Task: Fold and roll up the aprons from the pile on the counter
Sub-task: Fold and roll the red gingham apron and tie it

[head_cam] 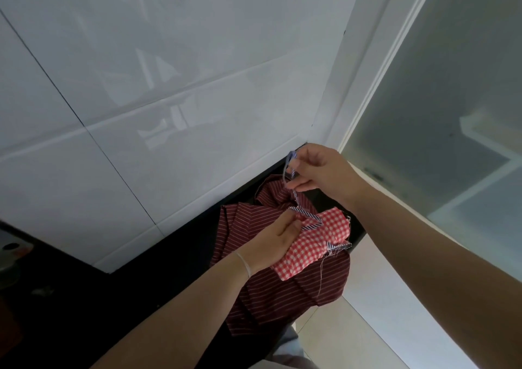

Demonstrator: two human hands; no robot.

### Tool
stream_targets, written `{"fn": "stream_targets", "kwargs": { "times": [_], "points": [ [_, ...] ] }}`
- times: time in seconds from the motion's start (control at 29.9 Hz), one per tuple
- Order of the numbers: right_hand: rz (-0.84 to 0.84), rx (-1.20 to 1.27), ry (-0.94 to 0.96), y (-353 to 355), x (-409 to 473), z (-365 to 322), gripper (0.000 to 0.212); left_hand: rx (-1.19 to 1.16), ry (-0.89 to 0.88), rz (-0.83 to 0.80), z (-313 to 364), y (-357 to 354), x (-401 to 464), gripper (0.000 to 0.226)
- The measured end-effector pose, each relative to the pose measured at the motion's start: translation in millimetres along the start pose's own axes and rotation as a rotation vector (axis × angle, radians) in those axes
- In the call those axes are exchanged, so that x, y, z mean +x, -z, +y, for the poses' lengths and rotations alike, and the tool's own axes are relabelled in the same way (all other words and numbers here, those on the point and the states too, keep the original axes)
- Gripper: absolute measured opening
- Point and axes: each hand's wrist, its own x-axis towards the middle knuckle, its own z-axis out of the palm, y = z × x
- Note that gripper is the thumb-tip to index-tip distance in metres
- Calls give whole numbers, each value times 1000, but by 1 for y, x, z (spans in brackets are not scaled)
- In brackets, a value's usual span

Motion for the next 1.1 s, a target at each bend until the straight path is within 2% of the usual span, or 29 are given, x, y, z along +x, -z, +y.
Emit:
{"fn": "stream_targets", "kwargs": {
  "times": [0.1, 0.2, 0.3, 0.37, 0.44, 0.47, 0.54, 0.64, 0.7, 0.77, 0.87, 0.9, 0.97, 1.04, 1.1],
  "points": [
    [-103, -116, 89, -7, 0, -3, 11, -47, 7, 55, 0, 0, 5, 28],
    [-187, -108, 98, -10, 2, -2, 8, -29, -15, 79, 1, -2, 6, 30],
    [-157, -66, 75, -10, 3, -1, 5, -28, -28, 119, 0, 0, 6, 30],
    [-133, -324, 54, -4, 5, 1, 29, -53, -16, 120, 0, 4, 5, 30],
    [-248, -758, -41, 5, 4, 5, 56, -87, -9, 120, 3, 8, 1, 30],
    [-349, -935, -82, 7, 3, 8, 56, -91, -3, 124, 5, 10, -2, 30],
    [-480, -1083, -97, 6, 2, 15, 44, -121, -4, 97, 7, 13, -3, 32],
    [-419, -891, -88, 7, 4, 20, 36, -154, -20, 16, 4, 17, -6, 33],
    [-425, -564, -218, 16, 6, 20, 35, -163, -25, -28, 2, 21, -10, 33],
    [-450, -193, -323, 27, 3, 23, 42, -279, -37, -55, 5, 23, -14, 31],
    [-233, 156, -311, 15, -4, 33, 57, -570, 51, 89, 15, 24, -15, 16],
    [-172, 375, -335, 1, -8, 40, 56, -674, 91, 171, 12, 25, -14, 13],
    [-141, 665, -317, -28, -14, 56, 36, -955, 124, 253, 15, 30, -11, 26],
    [64, 669, -325, -56, -21, 73, 33, -1187, 68, 199, 17, 31, -6, 44],
    [310, 471, -226, -79, -31, 84, 39, -1317, 42, 196, 11, 31, -5, 43]
  ]
}}
